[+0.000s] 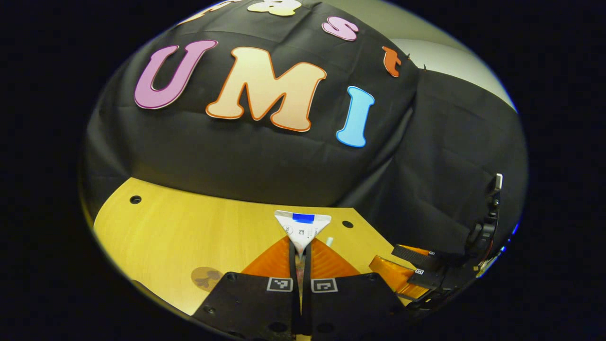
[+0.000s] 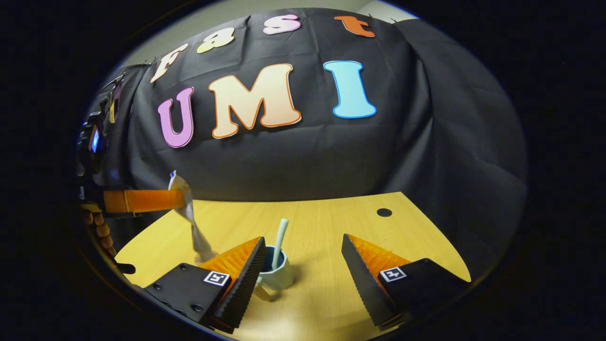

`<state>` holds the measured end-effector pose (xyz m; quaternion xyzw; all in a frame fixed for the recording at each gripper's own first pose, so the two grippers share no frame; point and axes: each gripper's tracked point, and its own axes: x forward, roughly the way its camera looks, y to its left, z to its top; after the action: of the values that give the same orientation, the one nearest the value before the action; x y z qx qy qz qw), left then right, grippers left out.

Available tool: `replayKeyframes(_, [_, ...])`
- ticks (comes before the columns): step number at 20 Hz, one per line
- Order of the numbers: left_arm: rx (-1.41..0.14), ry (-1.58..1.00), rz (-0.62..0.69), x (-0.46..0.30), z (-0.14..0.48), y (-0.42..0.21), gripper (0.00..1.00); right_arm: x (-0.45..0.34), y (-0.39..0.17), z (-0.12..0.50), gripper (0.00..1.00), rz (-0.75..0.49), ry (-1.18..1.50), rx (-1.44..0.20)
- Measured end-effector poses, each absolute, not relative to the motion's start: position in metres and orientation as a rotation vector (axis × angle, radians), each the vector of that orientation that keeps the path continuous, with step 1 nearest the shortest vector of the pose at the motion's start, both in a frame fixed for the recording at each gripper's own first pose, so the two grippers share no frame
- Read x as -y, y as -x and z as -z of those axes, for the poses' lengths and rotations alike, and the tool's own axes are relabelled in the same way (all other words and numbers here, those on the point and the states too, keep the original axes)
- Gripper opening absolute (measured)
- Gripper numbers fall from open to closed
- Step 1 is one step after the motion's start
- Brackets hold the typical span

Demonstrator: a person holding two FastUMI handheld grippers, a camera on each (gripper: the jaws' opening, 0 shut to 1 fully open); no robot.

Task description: Put the toothbrush and toothpaste on the desktop into the cup, then pick up the cup and place it on the coaster on the desktop.

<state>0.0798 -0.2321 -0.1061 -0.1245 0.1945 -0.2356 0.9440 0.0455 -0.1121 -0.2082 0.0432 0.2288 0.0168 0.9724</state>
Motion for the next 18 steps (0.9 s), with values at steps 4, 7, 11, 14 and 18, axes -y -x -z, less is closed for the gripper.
replayKeyframes(4, [-0.398, 0.246, 0.529, 0.266, 0.113, -0.092, 0.00, 0.130, -0.036, 0.211, 0.99, -0.003, -0.089, -0.466])
replayKeyframes(7, [-0.417, 0.243, 0.526, 0.279, 0.127, -0.103, 0.00, 0.142, -0.032, 0.214, 0.99, 0.013, -0.084, -0.471])
replayKeyframes(11, [-0.470, 0.225, 0.491, 0.284, 0.150, -0.109, 0.00, 0.152, -0.030, 0.217, 0.99, 0.021, -0.081, -0.484])
replayKeyframes(14, [-0.498, 0.234, 0.479, 0.286, 0.161, -0.103, 0.06, 0.157, -0.031, 0.219, 0.99, 0.020, -0.082, -0.488])
replayKeyframes(18, [-0.482, 0.235, 0.438, 0.279, 0.163, -0.097, 0.37, 0.153, -0.035, 0.223, 0.96, -0.001, -0.096, -0.497])
